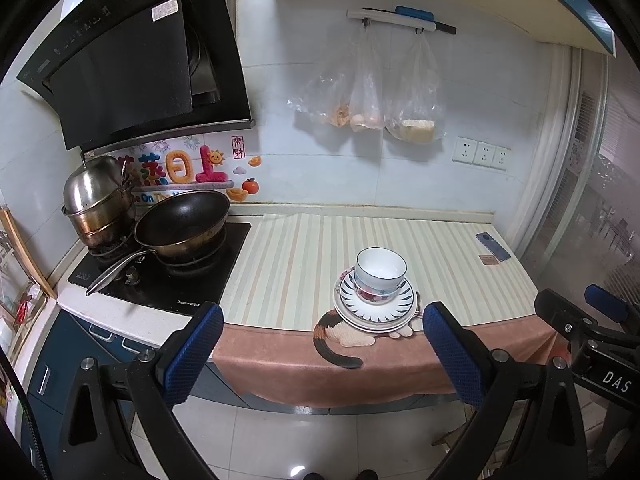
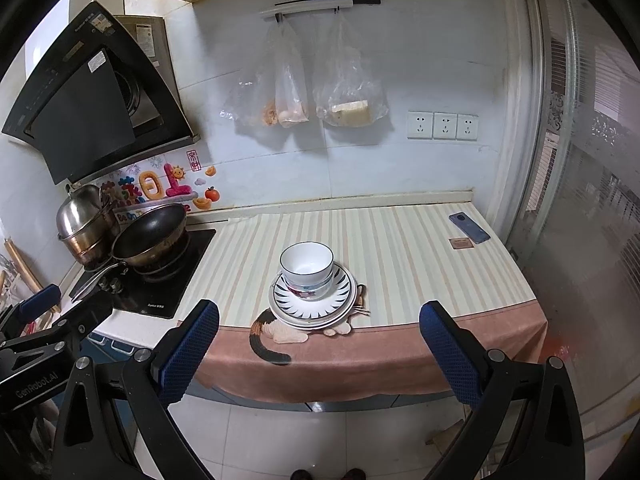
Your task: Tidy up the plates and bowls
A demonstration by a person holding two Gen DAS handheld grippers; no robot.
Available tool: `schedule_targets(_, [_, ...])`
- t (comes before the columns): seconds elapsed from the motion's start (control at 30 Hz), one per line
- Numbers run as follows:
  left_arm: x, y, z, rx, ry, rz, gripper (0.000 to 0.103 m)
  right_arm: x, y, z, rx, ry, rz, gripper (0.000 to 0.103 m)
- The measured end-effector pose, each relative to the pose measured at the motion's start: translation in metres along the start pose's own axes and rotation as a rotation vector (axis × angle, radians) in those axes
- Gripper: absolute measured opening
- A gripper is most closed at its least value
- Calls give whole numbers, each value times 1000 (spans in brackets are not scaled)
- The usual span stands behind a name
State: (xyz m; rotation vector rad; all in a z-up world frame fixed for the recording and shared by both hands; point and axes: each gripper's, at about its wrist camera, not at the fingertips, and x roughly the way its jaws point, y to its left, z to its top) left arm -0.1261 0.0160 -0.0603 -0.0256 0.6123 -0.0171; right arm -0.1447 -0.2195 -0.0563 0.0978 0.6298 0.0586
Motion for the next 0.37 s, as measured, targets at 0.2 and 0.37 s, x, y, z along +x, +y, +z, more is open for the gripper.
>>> schedule_targets(0.2, [1,1,0,2,1,-2,102,-1,0,-2,7,5,-1,102])
schedule_targets(0.37, [0,0,-2,5,-6,0,102,-2,3,-4,4,8,1,102])
